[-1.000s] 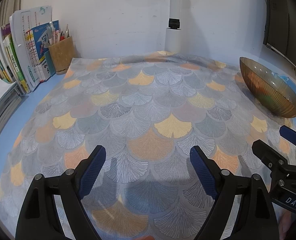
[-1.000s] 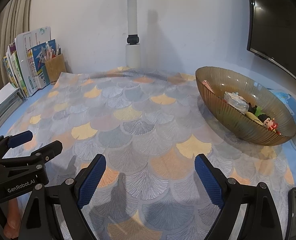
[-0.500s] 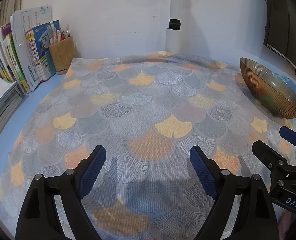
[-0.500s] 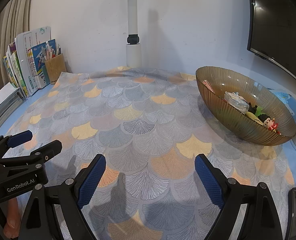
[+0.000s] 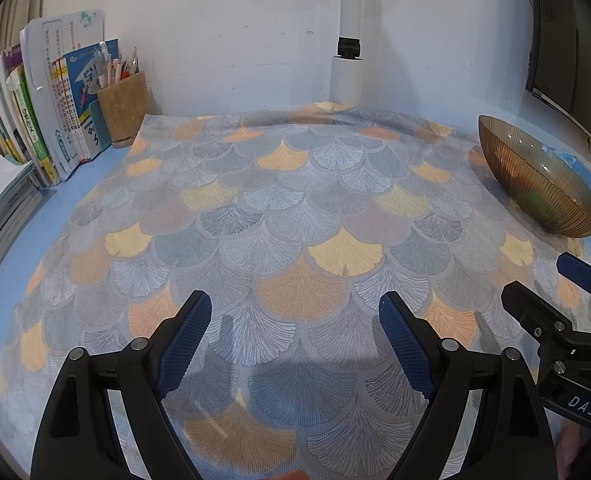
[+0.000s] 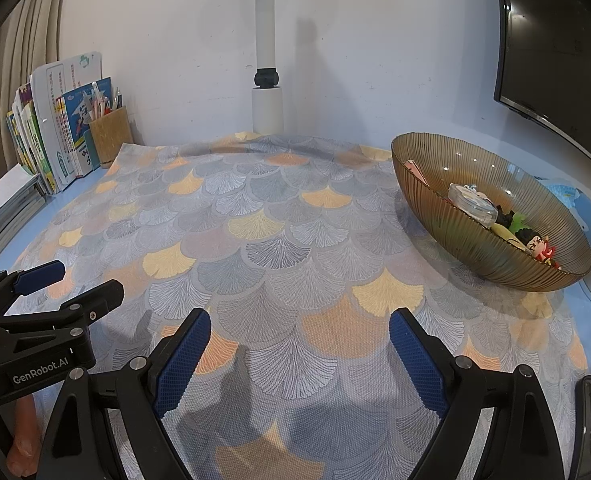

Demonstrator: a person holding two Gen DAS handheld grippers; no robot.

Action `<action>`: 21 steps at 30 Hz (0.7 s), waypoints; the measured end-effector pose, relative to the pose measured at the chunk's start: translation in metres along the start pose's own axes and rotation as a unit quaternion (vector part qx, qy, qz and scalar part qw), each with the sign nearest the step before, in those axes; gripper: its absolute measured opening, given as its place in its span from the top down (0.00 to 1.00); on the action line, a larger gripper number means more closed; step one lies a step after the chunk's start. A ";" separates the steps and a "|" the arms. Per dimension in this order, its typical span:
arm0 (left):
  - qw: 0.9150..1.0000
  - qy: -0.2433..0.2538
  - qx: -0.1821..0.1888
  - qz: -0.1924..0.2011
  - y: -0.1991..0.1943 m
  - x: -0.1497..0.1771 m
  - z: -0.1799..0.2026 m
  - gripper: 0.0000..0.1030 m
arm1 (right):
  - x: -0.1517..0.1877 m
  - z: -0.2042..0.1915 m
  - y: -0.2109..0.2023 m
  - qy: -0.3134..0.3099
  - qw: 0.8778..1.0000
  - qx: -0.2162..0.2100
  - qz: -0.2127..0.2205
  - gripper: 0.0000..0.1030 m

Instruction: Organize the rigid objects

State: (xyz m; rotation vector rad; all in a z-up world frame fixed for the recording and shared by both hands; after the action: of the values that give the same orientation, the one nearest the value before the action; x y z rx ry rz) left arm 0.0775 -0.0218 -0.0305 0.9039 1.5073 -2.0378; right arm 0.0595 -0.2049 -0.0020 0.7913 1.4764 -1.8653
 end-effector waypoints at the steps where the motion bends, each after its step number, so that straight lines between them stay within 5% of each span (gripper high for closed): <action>1: 1.000 0.000 0.000 0.000 0.000 0.000 0.000 0.17 | 0.000 0.000 0.000 0.000 1.000 0.000 0.000 0.13; 21: 1.000 -0.001 0.001 -0.001 -0.001 0.000 0.000 0.17 | 0.001 -0.001 0.000 -0.002 1.000 0.000 -0.002 0.12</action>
State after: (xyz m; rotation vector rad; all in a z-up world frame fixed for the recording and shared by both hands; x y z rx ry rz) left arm 0.0770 -0.0217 -0.0301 0.9018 1.5047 -2.0418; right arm 0.0592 -0.2039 -0.0027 0.7854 1.4762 -1.8682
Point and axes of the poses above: each gripper's, at about its wrist camera, not at the fingertips, and y roughly the way its jaws point, z to its right, x to its underside, the point moved 9 cm from there along y, roughly the way its jaws point, and after that the axes turned 15 degrees about x, right-handed, at the moved point
